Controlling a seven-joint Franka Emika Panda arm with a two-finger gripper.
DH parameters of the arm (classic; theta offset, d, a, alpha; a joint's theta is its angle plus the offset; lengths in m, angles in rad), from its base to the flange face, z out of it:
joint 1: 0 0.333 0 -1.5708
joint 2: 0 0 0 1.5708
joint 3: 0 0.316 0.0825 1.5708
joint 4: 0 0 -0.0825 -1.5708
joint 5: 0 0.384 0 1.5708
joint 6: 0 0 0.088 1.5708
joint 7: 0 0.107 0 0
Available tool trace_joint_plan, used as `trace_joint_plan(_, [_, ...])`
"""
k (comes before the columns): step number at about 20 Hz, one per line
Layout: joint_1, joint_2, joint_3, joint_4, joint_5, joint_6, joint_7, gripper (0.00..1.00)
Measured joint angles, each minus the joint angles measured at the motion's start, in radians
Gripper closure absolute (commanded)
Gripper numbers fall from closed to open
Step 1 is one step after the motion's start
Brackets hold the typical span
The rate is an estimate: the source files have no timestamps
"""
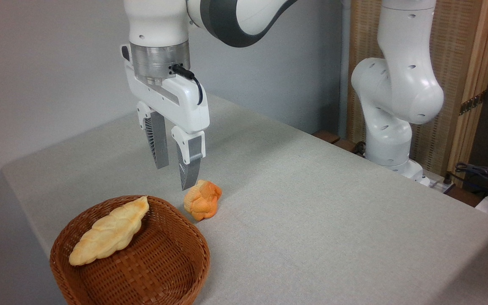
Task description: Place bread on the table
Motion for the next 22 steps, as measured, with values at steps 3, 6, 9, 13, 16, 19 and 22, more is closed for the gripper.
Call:
trace_joint_plan(3, [0.0, 0.008, 0.001, 0.0, 0.0, 0.055, 0.0, 0.0])
trace_joint_plan(6, [0.0, 0.044, 0.003, 0.0, -0.004, 0.126, -0.001, 0.0])
trace_joint_plan(9, [0.0, 0.102, 0.003, 0.0, -0.079, 0.203, -0.008, 0.0])
trace_joint_plan(13, [0.0, 0.17, 0.003, 0.0, -0.181, 0.308, -0.052, 0.0])
trace_joint_plan(16, [-0.002, 0.208, -0.003, 0.0, -0.206, 0.364, -0.08, 0.0])
trace_joint_plan(19, [-0.01, 0.251, -0.02, 0.006, -0.208, 0.423, -0.124, 0.0])
trace_joint_plan(22, [-0.014, 0.296, -0.038, 0.038, -0.208, 0.438, -0.163, 0.0])
